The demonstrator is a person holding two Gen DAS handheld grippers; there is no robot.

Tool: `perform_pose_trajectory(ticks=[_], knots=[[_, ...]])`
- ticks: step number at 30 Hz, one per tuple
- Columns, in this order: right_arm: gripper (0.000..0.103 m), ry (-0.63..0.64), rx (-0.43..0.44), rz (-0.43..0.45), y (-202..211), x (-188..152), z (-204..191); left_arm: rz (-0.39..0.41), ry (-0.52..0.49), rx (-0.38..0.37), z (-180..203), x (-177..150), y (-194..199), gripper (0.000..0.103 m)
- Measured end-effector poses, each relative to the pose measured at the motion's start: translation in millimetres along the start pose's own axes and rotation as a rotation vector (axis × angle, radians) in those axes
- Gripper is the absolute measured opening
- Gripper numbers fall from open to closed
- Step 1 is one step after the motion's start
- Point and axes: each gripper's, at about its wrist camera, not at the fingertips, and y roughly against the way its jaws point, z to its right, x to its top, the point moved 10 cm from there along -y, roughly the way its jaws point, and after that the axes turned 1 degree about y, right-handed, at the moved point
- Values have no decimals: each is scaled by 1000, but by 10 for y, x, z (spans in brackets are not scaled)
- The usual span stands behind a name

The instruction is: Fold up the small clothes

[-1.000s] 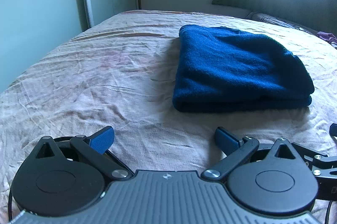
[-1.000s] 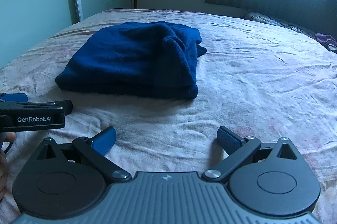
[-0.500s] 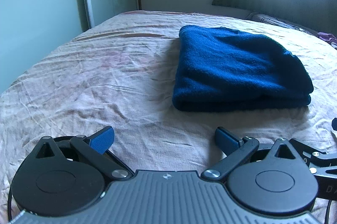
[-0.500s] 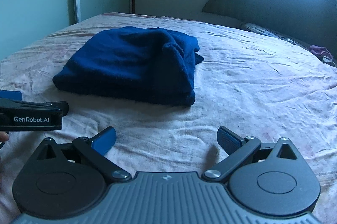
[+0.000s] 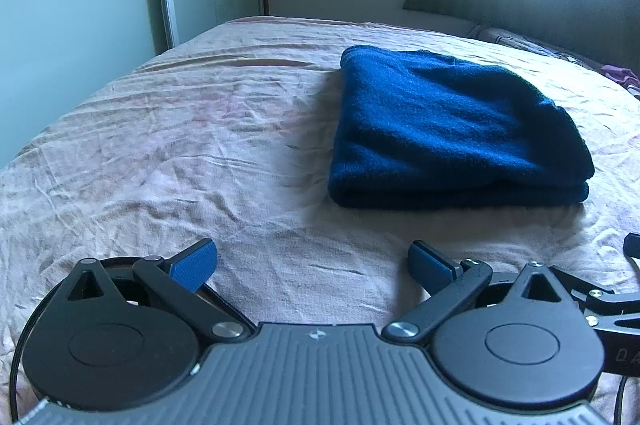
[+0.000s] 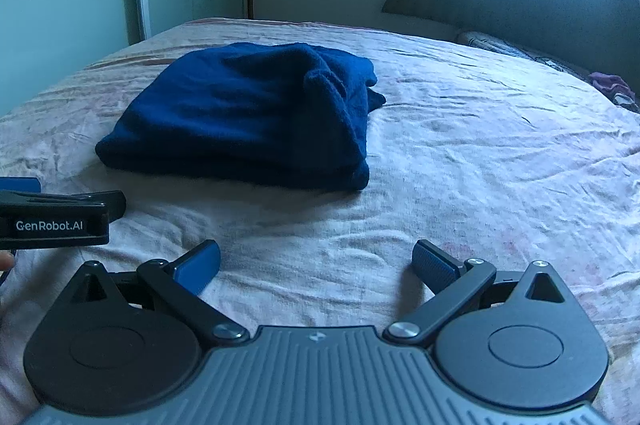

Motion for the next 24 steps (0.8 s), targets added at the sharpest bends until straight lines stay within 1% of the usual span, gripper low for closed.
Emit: perform_pose_trajectory(ticks=[24], knots=[[103,-41,23,-12,-29,-15,19,-3,10,-4,4,-12,-11,103]])
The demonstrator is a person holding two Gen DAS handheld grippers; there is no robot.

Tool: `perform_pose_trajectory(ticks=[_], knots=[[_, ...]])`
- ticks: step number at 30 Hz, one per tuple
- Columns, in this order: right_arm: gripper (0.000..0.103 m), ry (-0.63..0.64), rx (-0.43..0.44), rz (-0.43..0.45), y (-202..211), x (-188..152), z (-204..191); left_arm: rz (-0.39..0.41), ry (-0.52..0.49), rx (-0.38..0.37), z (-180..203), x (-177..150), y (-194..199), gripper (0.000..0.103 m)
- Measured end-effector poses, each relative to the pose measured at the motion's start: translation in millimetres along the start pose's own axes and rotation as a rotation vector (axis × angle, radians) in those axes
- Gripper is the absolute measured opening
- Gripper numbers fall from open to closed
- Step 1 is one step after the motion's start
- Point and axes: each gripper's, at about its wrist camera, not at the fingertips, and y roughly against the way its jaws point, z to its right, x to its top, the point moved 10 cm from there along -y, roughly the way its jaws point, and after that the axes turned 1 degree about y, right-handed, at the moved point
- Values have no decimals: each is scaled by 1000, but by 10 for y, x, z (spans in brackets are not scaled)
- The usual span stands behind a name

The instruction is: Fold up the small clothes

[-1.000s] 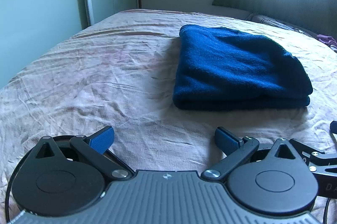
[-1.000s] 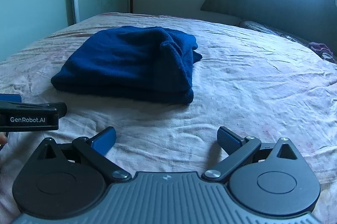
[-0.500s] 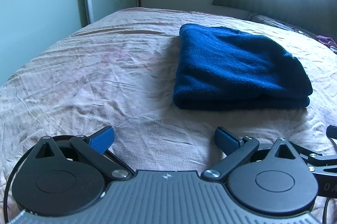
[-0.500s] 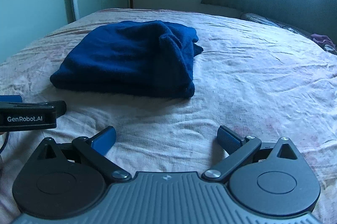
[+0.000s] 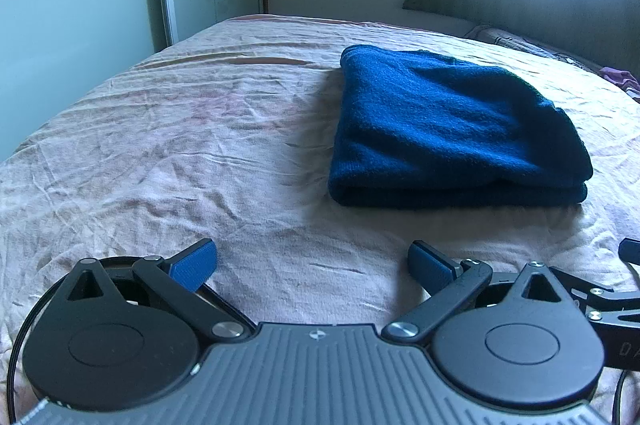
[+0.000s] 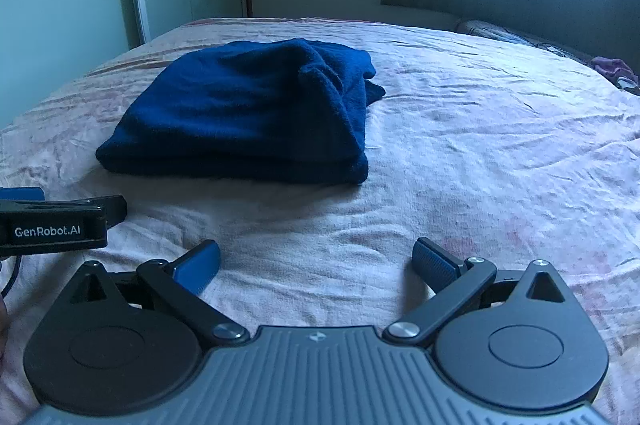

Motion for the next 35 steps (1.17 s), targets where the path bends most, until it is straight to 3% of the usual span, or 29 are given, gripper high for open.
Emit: perform_pose_trajectory(ticks=[35], knots=[[103,8,-9,-2,1,-7,-16,1,-2,-4,13,-8,8,103]])
